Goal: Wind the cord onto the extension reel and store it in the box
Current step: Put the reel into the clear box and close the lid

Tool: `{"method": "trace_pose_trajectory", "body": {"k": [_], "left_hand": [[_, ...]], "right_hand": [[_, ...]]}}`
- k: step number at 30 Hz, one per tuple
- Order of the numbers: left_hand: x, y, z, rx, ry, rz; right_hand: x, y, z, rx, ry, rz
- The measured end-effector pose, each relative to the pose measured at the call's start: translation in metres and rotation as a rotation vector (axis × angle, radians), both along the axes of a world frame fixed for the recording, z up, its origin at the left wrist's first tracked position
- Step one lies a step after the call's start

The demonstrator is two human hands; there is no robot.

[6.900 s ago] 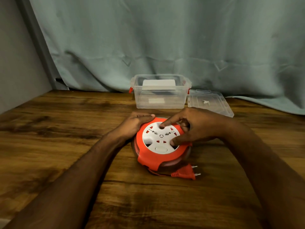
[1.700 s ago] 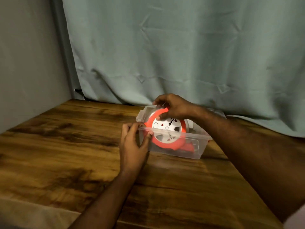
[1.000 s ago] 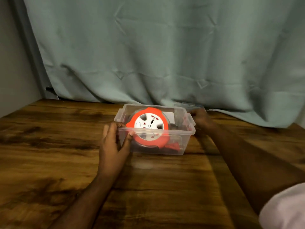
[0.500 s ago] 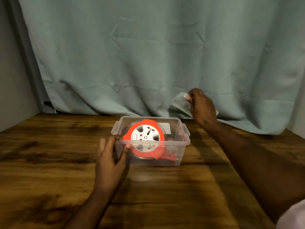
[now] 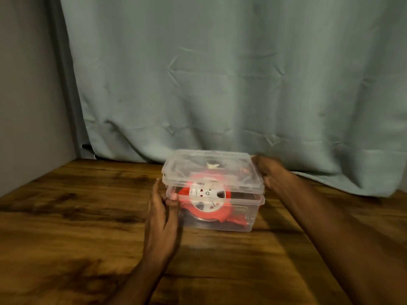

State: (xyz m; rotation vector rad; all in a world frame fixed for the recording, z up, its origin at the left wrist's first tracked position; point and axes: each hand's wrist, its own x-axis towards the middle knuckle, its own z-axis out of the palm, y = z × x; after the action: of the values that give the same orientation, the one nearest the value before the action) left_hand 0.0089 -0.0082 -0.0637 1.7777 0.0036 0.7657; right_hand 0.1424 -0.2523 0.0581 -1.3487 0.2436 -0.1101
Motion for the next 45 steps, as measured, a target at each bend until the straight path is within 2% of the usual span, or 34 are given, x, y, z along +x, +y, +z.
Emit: {"method": "trace_pose_trajectory", "body": {"k": [5, 13, 15, 19, 22, 27, 31, 38, 42, 44, 45], "left_hand": [[-0.001, 0.002, 0.002, -0.053, -0.004, -0.035], [-0.002, 0.001, 0.002, 0.029, 0.007, 0.020], [-0.001, 0.002, 0.002, 0.075, 0.006, 0.081], [0.004, 0.006, 0.013, 0.030, -0.015, 0.153], [0.024, 0.019, 0.044, 0.091, 0.035, 0.066], [0.064, 0.017, 0.097, 0.224, 0.427, -0.128], [0.083, 0.015, 0.096, 0.215, 0.511, -0.140], [0.110, 0.023, 0.091, 0.408, 0.583, -0.055], [0.112, 0.018, 0.091, 0.609, 0.634, -0.050], [0.106, 0.016, 0.098, 0.649, 0.642, -0.046], [0.102, 0.014, 0.101, 0.745, 0.641, -0.038]], "right_hand": [[-0.002, 0.000, -0.010, -0.379, -0.070, -0.196], [-0.010, 0.009, -0.009, -1.035, 0.044, -0.127], [-0.012, 0.006, -0.012, -1.115, 0.018, -0.148], [-0.014, 0.000, -0.016, -1.164, 0.011, -0.134], [-0.017, 0.000, -0.020, -1.231, 0.029, -0.185], [-0.020, 0.006, -0.024, -1.365, -0.009, -0.217], [-0.020, 0.008, -0.022, -1.345, -0.049, -0.140], [-0.003, 0.007, -0.018, -1.215, -0.023, 0.000], [-0.001, 0.000, -0.025, -1.185, -0.077, -0.009], [0.000, -0.002, -0.021, -1.157, -0.065, 0.005], [0.001, -0.003, -0.018, -1.126, -0.055, 0.025]]}}
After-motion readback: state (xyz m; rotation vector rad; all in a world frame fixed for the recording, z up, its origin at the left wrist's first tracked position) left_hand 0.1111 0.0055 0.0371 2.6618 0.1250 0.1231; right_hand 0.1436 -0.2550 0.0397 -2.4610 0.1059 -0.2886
